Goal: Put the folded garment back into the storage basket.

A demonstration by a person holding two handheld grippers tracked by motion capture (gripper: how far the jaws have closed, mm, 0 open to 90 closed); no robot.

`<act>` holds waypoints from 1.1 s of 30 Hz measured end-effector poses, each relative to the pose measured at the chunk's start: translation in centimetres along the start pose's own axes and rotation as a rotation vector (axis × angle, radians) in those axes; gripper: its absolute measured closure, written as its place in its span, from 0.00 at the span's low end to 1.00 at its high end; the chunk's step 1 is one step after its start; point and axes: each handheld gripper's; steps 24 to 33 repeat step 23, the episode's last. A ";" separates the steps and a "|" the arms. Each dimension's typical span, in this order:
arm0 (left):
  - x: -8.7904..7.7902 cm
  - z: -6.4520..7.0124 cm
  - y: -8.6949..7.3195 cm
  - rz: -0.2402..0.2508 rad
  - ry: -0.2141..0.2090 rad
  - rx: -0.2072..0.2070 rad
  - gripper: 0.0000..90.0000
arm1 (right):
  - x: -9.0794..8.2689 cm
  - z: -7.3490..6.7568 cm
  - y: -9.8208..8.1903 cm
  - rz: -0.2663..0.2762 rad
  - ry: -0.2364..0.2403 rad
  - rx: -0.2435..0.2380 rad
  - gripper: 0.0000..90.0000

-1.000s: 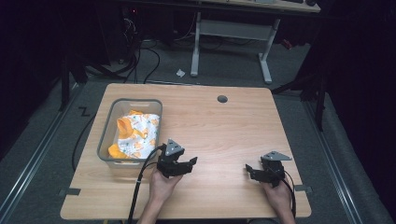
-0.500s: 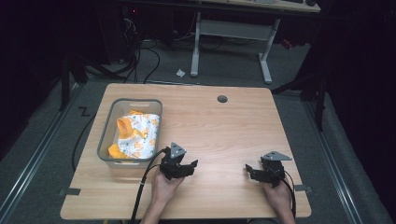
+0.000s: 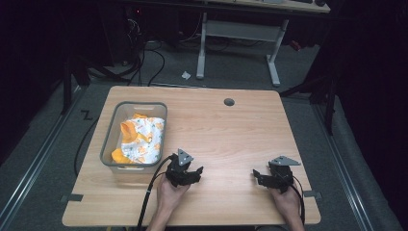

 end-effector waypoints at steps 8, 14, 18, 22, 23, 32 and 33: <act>1.4 0.5 -0.8 -0.050 0.059 0.039 0.39 | 0.0 0.0 0.0 0.000 0.000 0.000 0.27; 1.5 0.6 -1.0 -0.041 0.074 0.025 0.35 | 0.0 0.0 0.0 0.001 0.000 0.001 0.27; 1.5 0.6 -1.0 -0.040 0.072 0.024 0.35 | 0.0 0.0 0.0 0.001 0.000 0.001 0.27; 1.5 0.6 -1.0 -0.040 0.071 0.023 0.35 | 0.0 0.0 0.0 0.001 0.000 0.002 0.27; 1.5 0.6 -1.0 -0.040 0.071 0.023 0.35 | 0.0 0.0 0.0 0.001 -0.001 0.001 0.27; 1.5 0.6 -1.0 -0.040 0.071 0.023 0.35 | 0.0 0.0 0.0 0.001 -0.001 0.001 0.27; 1.5 0.6 -1.0 -0.040 0.071 0.023 0.35 | 0.0 0.0 0.0 0.001 -0.001 0.001 0.27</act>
Point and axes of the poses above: each handheld gripper's, and its own axes: x roughly forward along the jaws, y roughly out of its top, z roughly to its right, and after that the axes turned 12 degrees about -z, right-handed
